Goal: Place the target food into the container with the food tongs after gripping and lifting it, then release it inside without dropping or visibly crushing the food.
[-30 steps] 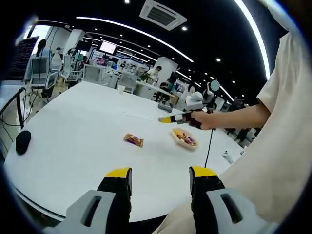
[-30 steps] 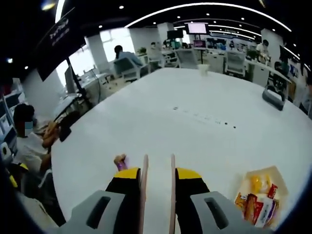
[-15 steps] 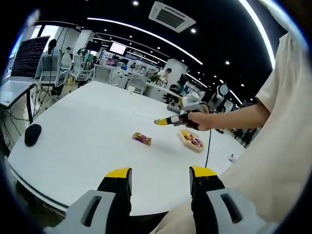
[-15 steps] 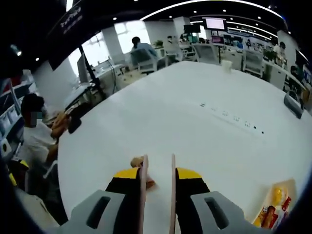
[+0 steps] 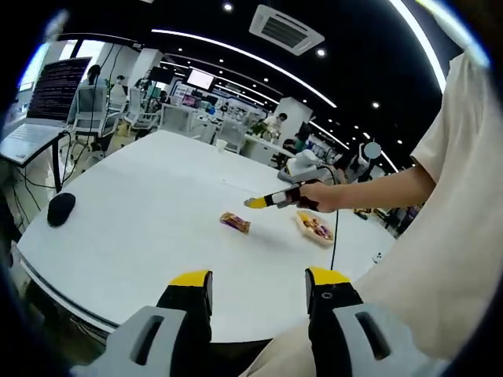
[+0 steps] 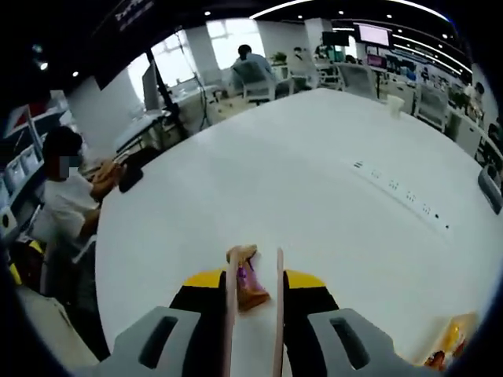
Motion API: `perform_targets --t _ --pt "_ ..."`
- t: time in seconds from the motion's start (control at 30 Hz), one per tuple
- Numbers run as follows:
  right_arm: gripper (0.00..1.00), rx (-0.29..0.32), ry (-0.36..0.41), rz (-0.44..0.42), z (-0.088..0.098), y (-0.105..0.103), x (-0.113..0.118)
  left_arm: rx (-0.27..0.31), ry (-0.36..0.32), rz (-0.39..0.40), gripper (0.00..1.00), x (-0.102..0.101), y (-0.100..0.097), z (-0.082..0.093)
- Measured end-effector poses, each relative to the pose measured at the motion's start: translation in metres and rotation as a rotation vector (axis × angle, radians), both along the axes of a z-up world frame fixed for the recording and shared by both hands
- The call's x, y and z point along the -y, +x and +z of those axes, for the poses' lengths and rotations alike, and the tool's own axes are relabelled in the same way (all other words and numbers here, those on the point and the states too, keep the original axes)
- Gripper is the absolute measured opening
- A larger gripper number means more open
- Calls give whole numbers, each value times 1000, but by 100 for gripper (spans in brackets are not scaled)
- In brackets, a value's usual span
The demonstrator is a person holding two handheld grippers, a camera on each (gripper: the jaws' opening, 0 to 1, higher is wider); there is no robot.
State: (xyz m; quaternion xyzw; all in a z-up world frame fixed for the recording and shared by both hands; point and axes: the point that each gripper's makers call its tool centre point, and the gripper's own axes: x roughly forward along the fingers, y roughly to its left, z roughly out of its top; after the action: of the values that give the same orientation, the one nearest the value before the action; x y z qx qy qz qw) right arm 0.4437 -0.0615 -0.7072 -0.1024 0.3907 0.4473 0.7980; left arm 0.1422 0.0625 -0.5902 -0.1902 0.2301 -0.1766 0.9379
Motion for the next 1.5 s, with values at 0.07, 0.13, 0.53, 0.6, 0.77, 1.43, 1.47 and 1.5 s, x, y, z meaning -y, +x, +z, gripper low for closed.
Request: perform_targets --t 0.07,0.13,0.53,0.6,0.77,1.43,1.47,1.5 --pt "28 -4 -8 18 -1 -3 -3 -3 1 3 47 0 -1 0" --pt "28 -11 -16 36 -1 -7 -8 -6 3 5 47 0 -1 -1" --pt "28 -32 -44 91 -7 -16 -23 -7 9 35 47 -7 -1 0" --pt "28 -28 -53 103 -9 -14 -24 -7 9 38 47 -7 -1 0" --pt "29 -23 -75 117 -11 -19 -26 -11 7 44 47 -8 -1 0" --pt "29 -50 -96 117 -22 -22 -24 -23 -3 57 47 -8 -3 -4" --pt "29 -50 -100 121 -22 -22 -22 -22 -2 56 47 -8 -3 -4" --pt "29 -51 -102 123 -23 -22 -22 -21 -2 55 47 -8 -2 -4"
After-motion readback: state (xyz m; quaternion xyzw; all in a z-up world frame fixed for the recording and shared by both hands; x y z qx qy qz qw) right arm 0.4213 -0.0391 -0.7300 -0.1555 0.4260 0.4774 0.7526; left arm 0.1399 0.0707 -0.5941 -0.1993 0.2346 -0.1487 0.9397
